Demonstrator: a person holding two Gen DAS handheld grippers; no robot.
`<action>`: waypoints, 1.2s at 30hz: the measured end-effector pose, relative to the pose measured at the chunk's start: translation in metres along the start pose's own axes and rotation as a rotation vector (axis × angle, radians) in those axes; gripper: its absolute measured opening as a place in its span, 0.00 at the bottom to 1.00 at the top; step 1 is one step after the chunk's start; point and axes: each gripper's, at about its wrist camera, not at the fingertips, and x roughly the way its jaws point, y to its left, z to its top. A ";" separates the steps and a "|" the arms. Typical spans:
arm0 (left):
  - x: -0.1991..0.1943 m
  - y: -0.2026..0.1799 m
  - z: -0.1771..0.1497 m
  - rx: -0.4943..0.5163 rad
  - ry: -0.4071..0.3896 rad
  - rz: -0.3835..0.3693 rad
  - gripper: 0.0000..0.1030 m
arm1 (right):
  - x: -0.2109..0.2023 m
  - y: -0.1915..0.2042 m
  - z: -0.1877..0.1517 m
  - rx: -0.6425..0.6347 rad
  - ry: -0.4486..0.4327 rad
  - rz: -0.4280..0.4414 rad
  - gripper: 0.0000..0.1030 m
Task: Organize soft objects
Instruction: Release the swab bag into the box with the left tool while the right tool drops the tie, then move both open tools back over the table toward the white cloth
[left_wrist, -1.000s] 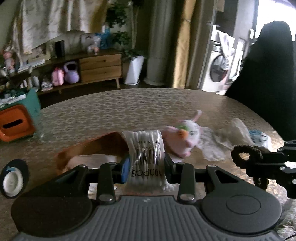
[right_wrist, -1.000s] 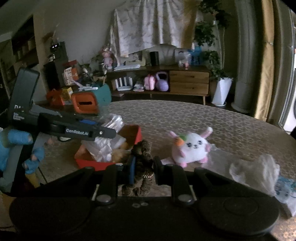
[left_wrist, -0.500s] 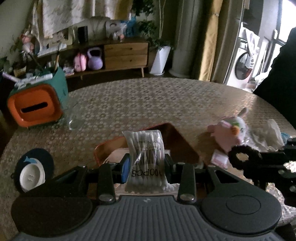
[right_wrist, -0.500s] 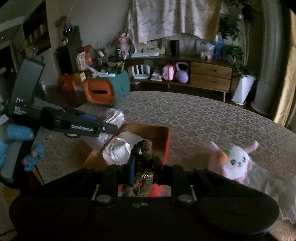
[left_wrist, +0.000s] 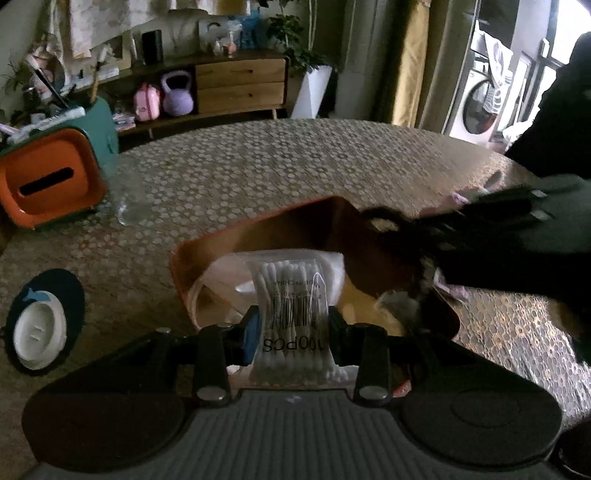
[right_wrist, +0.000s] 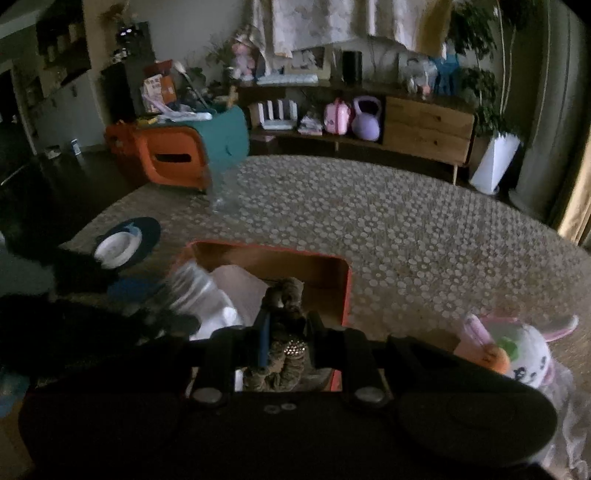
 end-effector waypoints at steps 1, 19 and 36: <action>0.002 -0.001 -0.001 0.001 0.004 -0.005 0.36 | 0.006 -0.002 0.001 0.004 0.006 -0.004 0.19; 0.036 -0.005 -0.010 0.007 0.053 -0.008 0.36 | 0.057 -0.004 0.002 -0.005 0.076 -0.015 0.22; 0.040 -0.011 -0.014 0.004 0.083 0.013 0.48 | 0.045 -0.010 -0.004 0.024 0.060 0.000 0.35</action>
